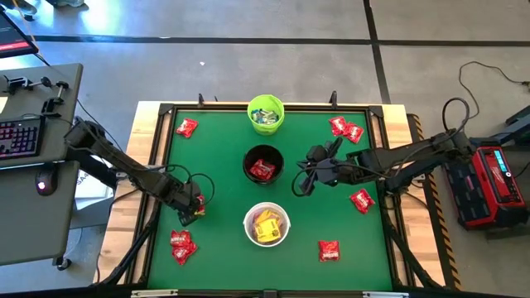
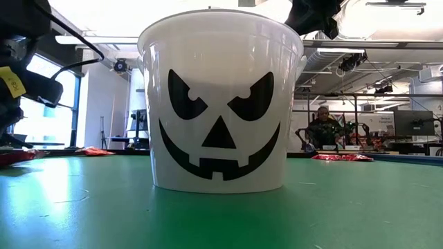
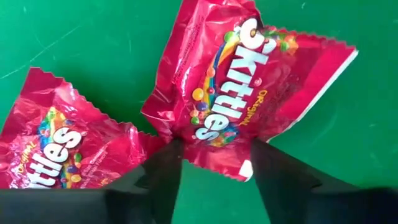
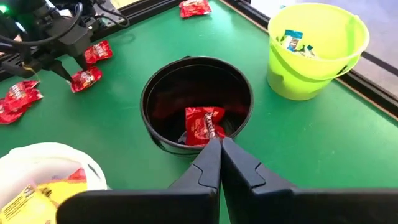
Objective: Sort candy by brand, put in halloween buckets
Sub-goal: Put the red chocolate into the black bucket
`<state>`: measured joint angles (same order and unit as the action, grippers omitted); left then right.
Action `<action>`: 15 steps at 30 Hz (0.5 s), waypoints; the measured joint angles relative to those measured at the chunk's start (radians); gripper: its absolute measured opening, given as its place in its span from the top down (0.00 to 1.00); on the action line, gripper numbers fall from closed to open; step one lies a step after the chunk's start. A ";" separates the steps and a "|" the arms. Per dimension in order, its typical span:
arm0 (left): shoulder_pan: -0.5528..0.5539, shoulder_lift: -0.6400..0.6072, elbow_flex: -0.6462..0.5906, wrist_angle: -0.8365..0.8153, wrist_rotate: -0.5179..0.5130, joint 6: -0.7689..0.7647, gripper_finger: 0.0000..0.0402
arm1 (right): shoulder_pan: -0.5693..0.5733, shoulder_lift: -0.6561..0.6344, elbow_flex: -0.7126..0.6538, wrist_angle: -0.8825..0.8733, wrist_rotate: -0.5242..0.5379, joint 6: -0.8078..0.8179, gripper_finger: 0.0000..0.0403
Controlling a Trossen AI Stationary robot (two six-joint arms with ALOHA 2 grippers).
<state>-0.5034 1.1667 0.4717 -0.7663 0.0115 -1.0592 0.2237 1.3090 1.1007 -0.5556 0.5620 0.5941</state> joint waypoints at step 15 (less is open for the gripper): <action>-0.001 -0.008 0.001 -0.004 0.071 0.023 0.98 | -0.001 0.000 0.000 -0.001 0.034 -0.026 1.00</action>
<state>-0.5041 1.1584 0.4725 -0.7700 0.0822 -1.0367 0.2226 1.3090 1.1010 -0.5564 0.5957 0.5682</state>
